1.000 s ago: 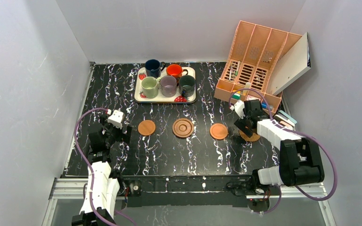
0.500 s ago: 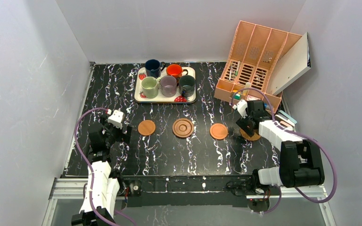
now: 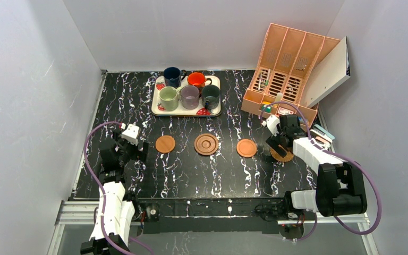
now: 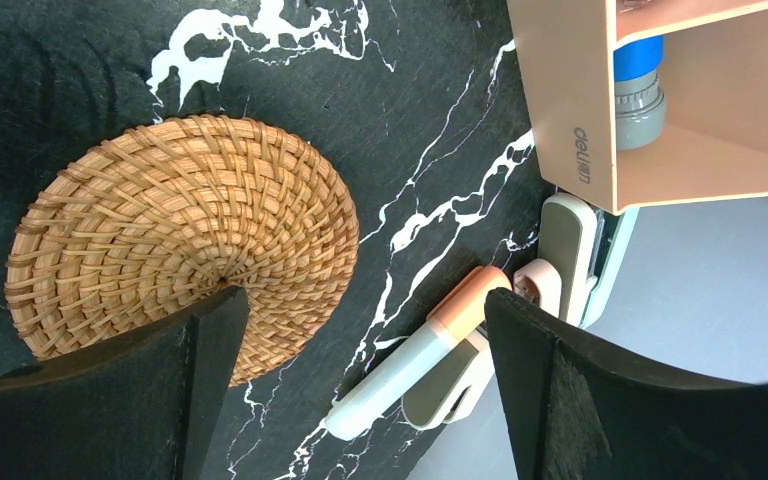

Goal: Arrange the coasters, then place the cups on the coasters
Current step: Move the coaster to the center of the board.

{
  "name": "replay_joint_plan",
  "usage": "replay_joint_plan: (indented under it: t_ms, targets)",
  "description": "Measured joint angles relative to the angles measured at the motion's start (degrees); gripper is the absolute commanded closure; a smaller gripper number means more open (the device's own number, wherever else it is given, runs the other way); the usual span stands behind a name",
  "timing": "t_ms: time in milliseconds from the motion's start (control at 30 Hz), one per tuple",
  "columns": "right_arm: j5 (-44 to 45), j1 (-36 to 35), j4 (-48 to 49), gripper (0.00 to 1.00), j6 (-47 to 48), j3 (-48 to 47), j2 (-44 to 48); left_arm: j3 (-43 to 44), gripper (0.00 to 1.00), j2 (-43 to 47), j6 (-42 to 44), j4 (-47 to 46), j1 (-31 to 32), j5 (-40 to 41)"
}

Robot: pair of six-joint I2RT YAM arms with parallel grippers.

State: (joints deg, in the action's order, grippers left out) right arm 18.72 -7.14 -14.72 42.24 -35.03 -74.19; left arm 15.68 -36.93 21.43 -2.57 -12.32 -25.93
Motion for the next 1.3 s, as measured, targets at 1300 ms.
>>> replay_joint_plan:
  t_ms: [1300]
  targets:
    - [-29.53, -2.49, -10.01, 0.01, -33.07, -44.44, -4.63, 0.0, 0.02, -1.33, 0.0, -0.04, 0.0, 0.0]
